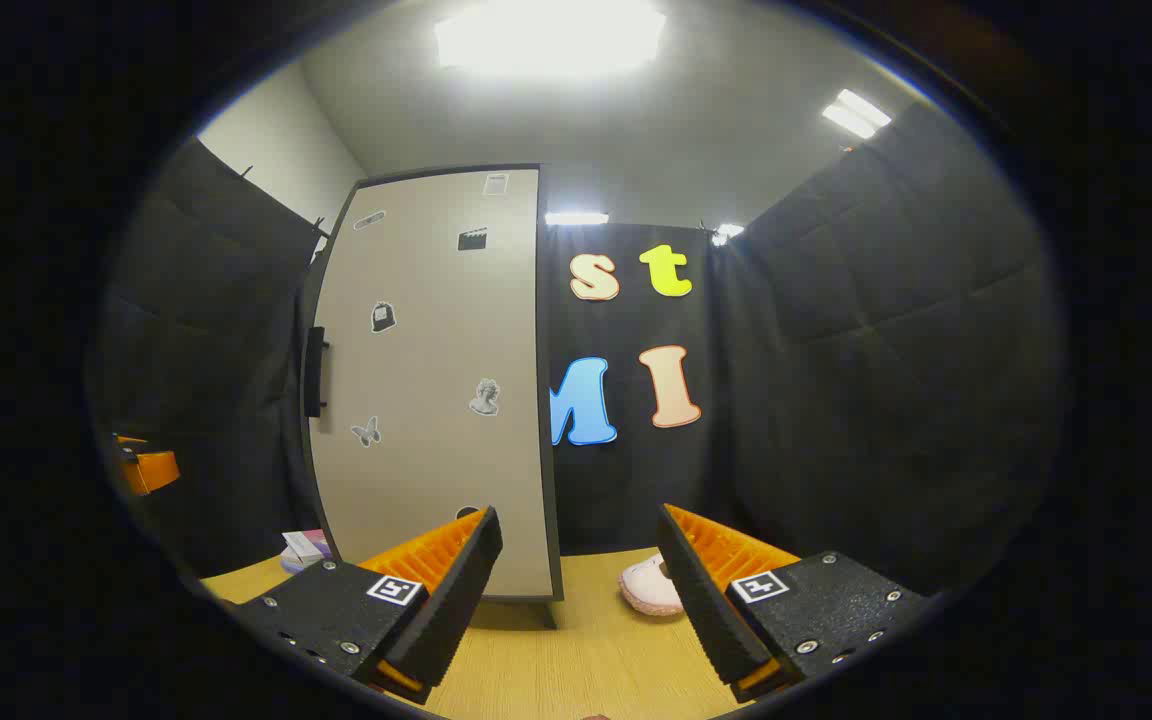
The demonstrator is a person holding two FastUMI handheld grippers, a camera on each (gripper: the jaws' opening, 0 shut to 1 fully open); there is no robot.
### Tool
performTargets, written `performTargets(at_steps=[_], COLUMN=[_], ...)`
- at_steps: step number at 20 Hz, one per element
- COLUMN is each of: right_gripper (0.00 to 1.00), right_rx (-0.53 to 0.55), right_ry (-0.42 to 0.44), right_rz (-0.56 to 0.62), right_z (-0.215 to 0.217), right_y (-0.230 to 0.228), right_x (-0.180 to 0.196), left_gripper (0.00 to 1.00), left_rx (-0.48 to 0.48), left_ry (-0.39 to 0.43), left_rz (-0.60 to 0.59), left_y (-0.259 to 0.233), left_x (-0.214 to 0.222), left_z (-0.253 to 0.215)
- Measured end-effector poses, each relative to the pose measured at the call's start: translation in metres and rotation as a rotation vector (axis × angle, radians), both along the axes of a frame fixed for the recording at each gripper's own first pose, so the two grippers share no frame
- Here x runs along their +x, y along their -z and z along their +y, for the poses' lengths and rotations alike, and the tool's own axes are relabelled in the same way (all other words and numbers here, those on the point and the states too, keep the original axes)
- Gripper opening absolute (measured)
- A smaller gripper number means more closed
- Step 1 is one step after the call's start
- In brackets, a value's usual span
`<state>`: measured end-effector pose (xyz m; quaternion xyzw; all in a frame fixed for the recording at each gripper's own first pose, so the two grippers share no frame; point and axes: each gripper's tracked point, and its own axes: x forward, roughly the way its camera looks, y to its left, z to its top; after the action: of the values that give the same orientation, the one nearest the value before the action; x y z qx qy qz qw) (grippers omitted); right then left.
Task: Open the cabinet door with the right hand, grasp the bottle in the cabinet with the left hand and place it on the coaster, then close the cabinet door with the right hand.
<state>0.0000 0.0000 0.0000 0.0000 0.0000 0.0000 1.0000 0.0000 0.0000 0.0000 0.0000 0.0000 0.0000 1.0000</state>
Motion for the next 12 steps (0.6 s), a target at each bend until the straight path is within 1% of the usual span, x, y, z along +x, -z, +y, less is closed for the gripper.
performTargets(at_steps=[1, 2, 12], right_gripper=[0.96, 0.96, 0.96], right_rx=[0.004, 0.003, 0.007], right_ry=[-0.001, 0.001, 0.013], right_rz=[0.001, 0.0, 0.002], right_z=[0.0007, 0.0007, -0.0013], right_y=[0.0, -0.0004, -0.0009], right_x=[-0.0008, -0.0017, -0.0101], left_gripper=[0.9, 0.86, 0.86], left_rx=[0.002, 0.003, -0.002], left_ry=[0.001, 0.001, 0.016], left_rz=[0.0, -0.001, -0.012], left_y=[-0.0006, -0.0011, -0.0056], left_x=[0.0002, -0.0002, -0.0019], left_z=[-0.0001, -0.0008, -0.002])
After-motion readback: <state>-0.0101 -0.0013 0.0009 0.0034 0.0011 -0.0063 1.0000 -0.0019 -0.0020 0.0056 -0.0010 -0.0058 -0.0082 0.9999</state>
